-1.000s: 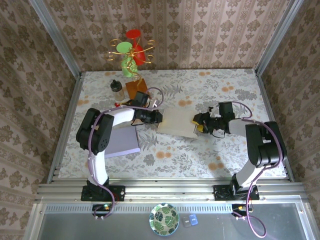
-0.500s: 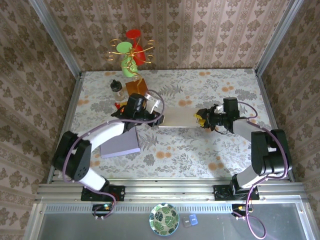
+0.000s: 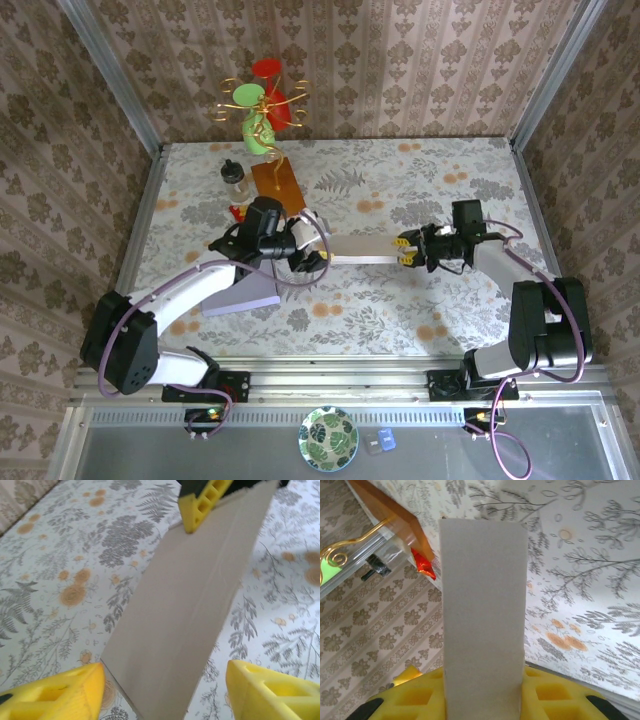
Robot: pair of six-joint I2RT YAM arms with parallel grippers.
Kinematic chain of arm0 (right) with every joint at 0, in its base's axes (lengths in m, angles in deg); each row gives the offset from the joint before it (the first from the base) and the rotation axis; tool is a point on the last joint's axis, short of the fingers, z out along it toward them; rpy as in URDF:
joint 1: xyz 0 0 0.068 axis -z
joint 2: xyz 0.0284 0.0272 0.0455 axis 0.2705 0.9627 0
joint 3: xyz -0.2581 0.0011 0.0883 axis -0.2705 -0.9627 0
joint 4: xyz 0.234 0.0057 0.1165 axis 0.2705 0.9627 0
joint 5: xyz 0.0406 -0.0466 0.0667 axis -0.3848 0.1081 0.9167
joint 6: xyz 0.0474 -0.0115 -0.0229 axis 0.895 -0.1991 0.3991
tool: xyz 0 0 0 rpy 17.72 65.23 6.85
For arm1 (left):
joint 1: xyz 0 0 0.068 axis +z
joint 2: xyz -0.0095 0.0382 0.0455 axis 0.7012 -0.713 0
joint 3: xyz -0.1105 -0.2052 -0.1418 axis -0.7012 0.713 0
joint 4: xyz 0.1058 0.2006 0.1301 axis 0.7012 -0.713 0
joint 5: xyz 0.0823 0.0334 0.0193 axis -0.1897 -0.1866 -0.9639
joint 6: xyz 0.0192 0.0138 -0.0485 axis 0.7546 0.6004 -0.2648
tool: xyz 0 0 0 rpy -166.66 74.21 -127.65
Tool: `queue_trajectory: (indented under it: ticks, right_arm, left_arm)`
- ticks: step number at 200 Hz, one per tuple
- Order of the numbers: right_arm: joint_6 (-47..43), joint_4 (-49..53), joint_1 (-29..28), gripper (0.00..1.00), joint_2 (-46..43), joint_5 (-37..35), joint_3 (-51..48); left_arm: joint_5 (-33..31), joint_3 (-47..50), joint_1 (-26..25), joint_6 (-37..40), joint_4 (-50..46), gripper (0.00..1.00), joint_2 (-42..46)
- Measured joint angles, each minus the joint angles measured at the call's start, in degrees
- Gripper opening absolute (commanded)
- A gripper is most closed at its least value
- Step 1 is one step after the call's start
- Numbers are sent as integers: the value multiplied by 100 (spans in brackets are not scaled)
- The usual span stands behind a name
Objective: Fold the paper box
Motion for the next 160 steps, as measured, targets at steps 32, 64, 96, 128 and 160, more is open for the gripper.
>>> queue_trajectory:
  ticks: [32, 64, 96, 128, 160]
  right_arm:
    - [26, 494, 129, 30, 0, 146, 0]
    - [26, 791, 201, 29, 28, 328, 0]
    - [20, 957, 232, 29, 157, 470, 0]
    - [-11, 1049, 256, 30, 363, 632, 48]
    - [4, 1073, 258, 30, 433, 732, 46]
  left_arm:
    - [184, 81, -66, 719, -295, 69, -11]
    - [313, 74, -105, 1196, -535, 69, -177]
    - [361, 74, -181, 1519, -737, 69, -466]
    - [321, -61, -210, 1631, -713, 68, -745]
    - [195, -240, -251, 1683, -664, 65, -1086]
